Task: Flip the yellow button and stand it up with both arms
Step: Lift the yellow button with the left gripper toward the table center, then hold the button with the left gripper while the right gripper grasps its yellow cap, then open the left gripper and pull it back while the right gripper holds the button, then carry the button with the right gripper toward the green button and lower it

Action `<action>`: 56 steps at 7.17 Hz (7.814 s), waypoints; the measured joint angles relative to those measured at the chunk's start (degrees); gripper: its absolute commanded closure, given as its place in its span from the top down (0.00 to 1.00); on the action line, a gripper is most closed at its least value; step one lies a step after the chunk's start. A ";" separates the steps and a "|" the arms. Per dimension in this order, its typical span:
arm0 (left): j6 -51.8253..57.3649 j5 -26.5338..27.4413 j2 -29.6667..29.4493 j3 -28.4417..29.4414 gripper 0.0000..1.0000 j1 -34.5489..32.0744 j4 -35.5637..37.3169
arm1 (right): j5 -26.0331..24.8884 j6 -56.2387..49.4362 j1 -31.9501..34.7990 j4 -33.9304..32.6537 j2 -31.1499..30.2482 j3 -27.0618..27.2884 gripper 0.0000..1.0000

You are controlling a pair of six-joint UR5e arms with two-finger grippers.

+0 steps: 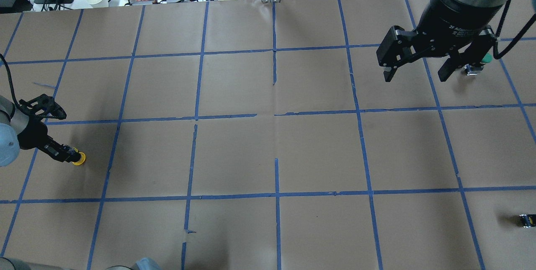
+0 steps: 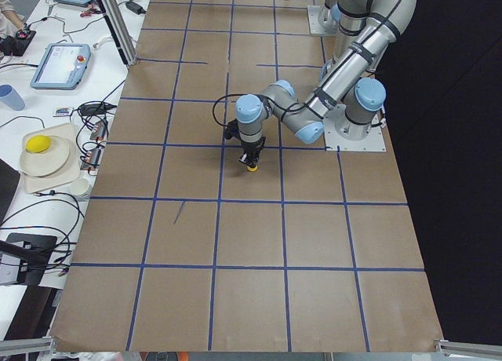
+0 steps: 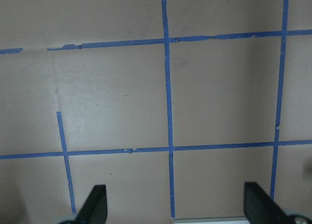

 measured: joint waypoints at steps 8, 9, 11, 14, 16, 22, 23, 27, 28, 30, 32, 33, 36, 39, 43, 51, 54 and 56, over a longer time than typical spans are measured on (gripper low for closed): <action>-23.40 -41.80 8.84 10.79 0.18 -18.98 -49.44 | 2.28 12.35 -0.96 -0.14 0.31 -0.30 1.00; -27.31 -49.60 10.45 10.69 0.18 -22.29 -51.22 | 5.91 18.01 -1.09 -0.50 0.40 -0.52 1.00; -38.74 -62.72 13.77 11.45 0.18 -29.42 -51.83 | 14.21 28.93 -1.66 -1.58 0.76 -0.70 1.00; -48.78 -73.93 15.27 15.95 0.18 -35.65 -50.80 | 29.00 41.90 -4.48 -3.94 1.03 -0.43 1.00; -51.73 -79.94 15.52 16.53 0.18 -37.42 -48.50 | 38.92 50.88 -5.29 -4.34 0.77 -0.33 0.99; -55.44 -82.56 15.47 15.07 0.18 -37.96 -41.94 | 45.95 61.78 -4.64 -3.35 -1.81 1.09 0.98; -55.93 -82.55 15.55 15.07 0.18 -37.96 -41.90 | 46.62 61.96 -4.37 -3.23 -2.54 2.31 0.98; -56.91 -82.71 16.00 15.15 0.18 -37.89 -41.86 | 48.86 64.49 -3.23 -2.72 -4.80 4.33 0.98; -56.92 -82.73 16.06 15.15 0.18 -37.90 -41.85 | 48.93 64.62 -2.80 -2.51 -4.83 4.48 0.93; -56.95 -83.27 16.10 15.11 0.18 -37.91 -41.86 | 48.99 64.87 -2.51 -2.39 -4.87 4.51 0.83; -57.02 -83.64 16.11 15.11 0.18 -37.91 -41.81 | 48.92 64.97 -2.48 -2.38 -5.07 4.51 0.50; -56.99 -83.83 16.11 15.08 0.18 -37.89 -41.82 | 48.94 64.96 -2.57 -2.38 -5.34 4.54 0.43; -56.99 -84.91 16.17 15.03 0.43 -37.92 -41.89 | 48.97 65.01 -2.90 -2.36 -5.81 4.57 0.36; -58.79 -84.66 16.72 15.00 1.00 -37.87 -41.89 | 48.98 65.01 -3.04 -2.33 -5.86 4.58 0.34; -59.17 -78.58 16.38 15.98 1.00 -37.36 -40.84 | 44.16 58.43 -6.03 -3.10 -5.45 4.57 0.33; -64.78 -20.85 14.24 20.76 1.00 -37.32 -29.17 | 7.09 -15.44 -21.59 -27.97 -2.72 20.34 0.23; -68.24 -2.68 11.81 27.24 1.00 -39.84 -30.40 | 6.70 -36.61 -29.08 -43.70 -2.66 28.55 0.22; -71.82 -0.03 10.04 30.12 1.00 -41.36 -33.78 | 6.84 -44.92 -32.28 -52.32 -1.08 32.09 0.22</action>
